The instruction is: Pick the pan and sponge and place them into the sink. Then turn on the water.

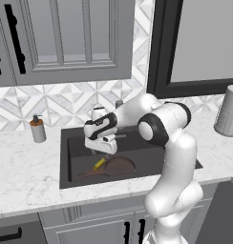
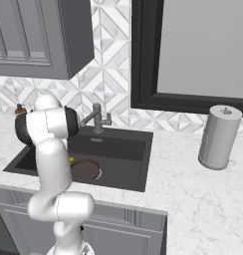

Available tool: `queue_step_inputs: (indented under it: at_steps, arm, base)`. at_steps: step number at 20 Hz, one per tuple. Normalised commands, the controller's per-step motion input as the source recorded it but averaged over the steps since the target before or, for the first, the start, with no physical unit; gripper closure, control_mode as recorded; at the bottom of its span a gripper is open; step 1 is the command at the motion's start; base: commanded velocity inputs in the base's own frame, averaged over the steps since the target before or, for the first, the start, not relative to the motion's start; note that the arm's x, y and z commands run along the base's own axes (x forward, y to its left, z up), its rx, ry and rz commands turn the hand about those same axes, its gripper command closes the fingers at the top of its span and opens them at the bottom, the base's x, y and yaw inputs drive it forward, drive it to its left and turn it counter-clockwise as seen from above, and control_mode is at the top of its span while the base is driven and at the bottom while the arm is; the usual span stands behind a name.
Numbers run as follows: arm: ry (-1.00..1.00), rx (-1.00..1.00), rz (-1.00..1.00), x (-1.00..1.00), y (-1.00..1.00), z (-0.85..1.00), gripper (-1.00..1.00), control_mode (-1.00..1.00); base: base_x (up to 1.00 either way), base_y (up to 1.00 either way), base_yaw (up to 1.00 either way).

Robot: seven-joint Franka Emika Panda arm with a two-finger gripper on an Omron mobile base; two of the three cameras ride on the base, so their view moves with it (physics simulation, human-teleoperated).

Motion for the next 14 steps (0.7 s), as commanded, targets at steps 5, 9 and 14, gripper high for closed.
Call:
queue_step_inputs:
  at_steps: [5, 9, 14]
  arm:
    - [-0.01, -0.01, 0.08, -0.58, -0.13, 0.78, -1.00, -1.00]
    - [-0.02, 0.00, 0.11, -0.34, -0.35, 0.68, -1.00, -1.00]
    - [0.00, 0.00, 0.18, -0.36, -0.74, 0.54, -1.00, -1.00]
  base:
    - [0.00, 0.00, 0.00]
    - [0.00, 0.00, 0.00]
    - [0.00, 0.00, 0.00]
